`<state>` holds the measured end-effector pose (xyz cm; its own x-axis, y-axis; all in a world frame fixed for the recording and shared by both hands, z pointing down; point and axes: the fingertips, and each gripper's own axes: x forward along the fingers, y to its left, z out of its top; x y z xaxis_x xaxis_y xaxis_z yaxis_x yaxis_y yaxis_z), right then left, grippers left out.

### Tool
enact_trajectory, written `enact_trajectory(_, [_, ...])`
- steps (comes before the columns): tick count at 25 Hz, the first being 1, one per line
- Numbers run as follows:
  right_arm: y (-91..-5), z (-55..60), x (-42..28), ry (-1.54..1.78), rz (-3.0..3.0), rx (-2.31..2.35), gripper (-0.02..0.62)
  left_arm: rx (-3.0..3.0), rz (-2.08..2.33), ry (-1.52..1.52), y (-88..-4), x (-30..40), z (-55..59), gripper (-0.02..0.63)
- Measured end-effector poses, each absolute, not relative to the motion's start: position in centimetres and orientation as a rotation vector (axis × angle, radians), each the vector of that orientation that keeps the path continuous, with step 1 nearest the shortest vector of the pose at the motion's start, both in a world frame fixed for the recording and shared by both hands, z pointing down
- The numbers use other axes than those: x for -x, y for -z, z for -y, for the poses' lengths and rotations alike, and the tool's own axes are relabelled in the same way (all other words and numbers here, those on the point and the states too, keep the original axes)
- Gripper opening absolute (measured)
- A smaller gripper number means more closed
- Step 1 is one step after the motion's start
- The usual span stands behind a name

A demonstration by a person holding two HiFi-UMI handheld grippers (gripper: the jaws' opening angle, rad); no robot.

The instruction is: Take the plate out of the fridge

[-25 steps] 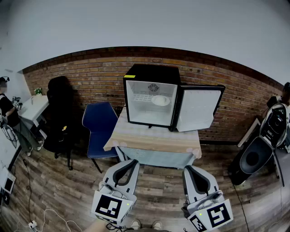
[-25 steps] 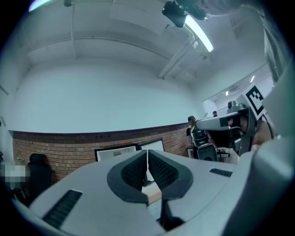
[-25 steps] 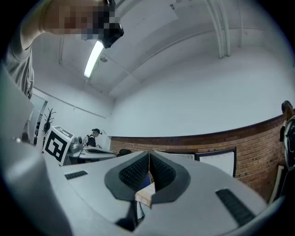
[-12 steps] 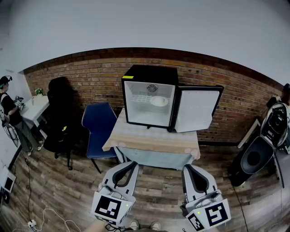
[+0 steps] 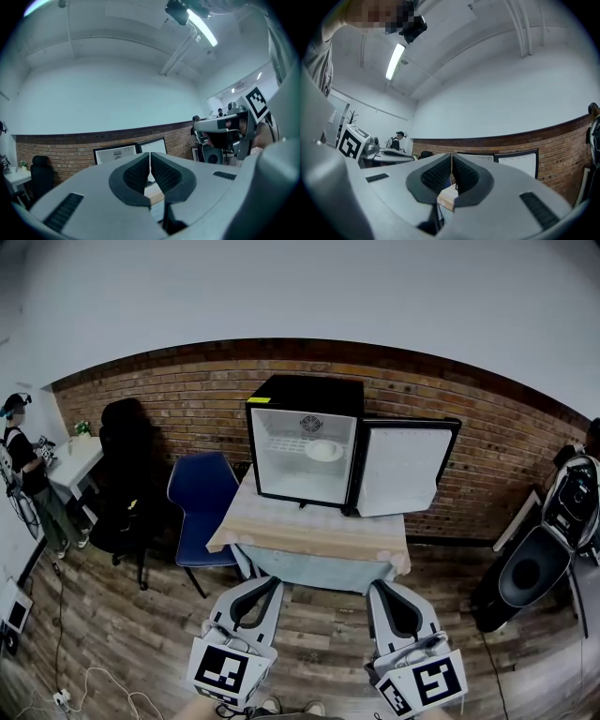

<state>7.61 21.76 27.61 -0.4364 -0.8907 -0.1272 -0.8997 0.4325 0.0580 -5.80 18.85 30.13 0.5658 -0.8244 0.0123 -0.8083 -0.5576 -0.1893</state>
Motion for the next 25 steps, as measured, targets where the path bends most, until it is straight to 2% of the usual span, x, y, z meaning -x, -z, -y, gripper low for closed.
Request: enact_trajectory(25, [-30.2, -18.0, -11.9, -0.186, -2.624, 1.613, 0.031, 2.563, -1.44, 0.155, -31.5, 2.8, -14.7, 0.021])
